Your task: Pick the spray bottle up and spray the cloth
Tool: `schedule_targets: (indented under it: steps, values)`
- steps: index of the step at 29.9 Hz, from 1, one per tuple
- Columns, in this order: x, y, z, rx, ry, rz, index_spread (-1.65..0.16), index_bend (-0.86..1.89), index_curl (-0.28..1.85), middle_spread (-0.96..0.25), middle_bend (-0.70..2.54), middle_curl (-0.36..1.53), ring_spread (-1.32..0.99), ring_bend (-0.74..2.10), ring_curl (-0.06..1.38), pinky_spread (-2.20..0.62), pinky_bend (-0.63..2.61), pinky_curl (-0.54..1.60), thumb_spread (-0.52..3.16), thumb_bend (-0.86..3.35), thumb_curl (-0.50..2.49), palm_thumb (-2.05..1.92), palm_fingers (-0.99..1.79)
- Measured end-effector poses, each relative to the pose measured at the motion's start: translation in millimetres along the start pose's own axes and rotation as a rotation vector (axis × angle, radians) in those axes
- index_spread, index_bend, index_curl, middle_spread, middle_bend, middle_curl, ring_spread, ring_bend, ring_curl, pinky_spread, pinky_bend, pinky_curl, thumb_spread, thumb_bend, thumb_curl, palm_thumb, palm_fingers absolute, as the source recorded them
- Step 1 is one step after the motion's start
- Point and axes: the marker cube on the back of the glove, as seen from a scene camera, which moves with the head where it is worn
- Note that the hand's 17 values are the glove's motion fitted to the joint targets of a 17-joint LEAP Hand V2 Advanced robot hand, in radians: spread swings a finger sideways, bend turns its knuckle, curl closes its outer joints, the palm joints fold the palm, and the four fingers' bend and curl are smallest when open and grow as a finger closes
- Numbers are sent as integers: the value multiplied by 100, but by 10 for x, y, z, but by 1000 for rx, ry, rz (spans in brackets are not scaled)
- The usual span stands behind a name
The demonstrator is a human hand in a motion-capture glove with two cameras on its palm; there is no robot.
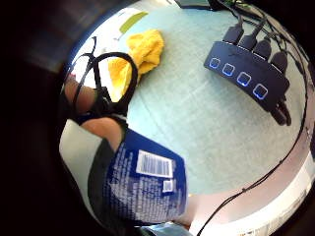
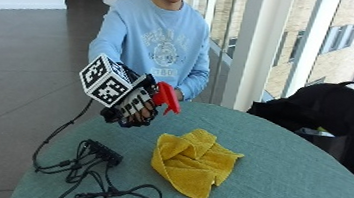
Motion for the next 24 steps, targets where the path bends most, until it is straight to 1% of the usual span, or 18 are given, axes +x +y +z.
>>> schedule_targets:
  steps: [24]
  values:
    - [-18,-58,14,1,43,15,-20,15,38,-10,34,53,-4,52,43,7,34,38,53,-3,70,102,115]
